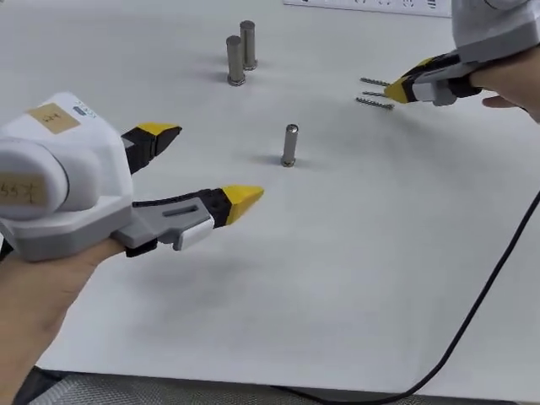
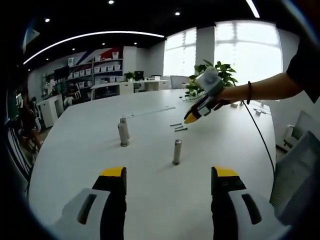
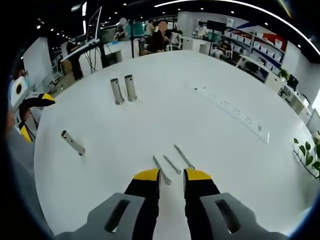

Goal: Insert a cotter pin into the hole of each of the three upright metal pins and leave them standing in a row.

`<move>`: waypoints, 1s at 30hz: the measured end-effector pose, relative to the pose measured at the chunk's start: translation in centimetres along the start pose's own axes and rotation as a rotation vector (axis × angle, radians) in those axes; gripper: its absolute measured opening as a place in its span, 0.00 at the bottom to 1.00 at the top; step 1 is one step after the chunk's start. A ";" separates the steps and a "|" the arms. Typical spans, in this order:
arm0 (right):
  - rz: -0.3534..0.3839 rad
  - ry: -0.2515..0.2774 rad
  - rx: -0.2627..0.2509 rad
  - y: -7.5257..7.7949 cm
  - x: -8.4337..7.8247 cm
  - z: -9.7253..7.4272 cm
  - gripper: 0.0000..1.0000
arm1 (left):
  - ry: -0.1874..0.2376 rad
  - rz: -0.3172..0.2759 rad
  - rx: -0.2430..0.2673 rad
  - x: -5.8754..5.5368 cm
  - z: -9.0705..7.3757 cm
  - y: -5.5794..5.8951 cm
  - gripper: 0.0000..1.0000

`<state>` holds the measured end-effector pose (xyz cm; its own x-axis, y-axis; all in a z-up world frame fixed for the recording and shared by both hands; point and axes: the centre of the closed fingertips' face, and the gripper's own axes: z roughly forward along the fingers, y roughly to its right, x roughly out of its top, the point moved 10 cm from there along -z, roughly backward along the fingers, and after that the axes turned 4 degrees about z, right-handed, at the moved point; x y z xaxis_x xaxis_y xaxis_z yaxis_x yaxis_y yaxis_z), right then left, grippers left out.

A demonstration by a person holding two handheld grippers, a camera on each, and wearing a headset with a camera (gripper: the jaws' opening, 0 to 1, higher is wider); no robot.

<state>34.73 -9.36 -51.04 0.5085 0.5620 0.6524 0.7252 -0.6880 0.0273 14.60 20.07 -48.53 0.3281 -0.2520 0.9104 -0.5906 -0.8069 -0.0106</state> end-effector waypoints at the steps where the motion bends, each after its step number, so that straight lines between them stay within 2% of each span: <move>1: -0.004 -0.002 0.002 0.0 0.0 0.1 0.12 | -0.004 0.002 0.003 -0.1 0.0 0.0 0.67; 10: -0.046 -0.057 0.018 0.1 0.1 0.9 0.09 | -0.012 -0.005 0.022 -0.3 -0.2 -0.3 0.66; 17: -0.095 -0.111 0.019 -0.1 0.3 0.9 0.07 | -0.015 -0.010 0.032 -0.5 -0.3 -0.4 0.65; 26: -0.106 -0.165 0.055 -0.6 0.0 0.7 0.07 | -0.013 -0.003 0.032 -0.4 -0.3 -0.4 0.64; 30: -0.108 -0.187 0.088 -0.3 0.2 0.9 0.05 | -0.015 0.009 0.026 -0.4 -0.3 -0.4 0.65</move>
<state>35.05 -8.67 -51.58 0.4965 0.7113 0.4975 0.8139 -0.5808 0.0182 14.46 20.63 -48.80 0.3336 -0.2670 0.9041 -0.5744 -0.8181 -0.0296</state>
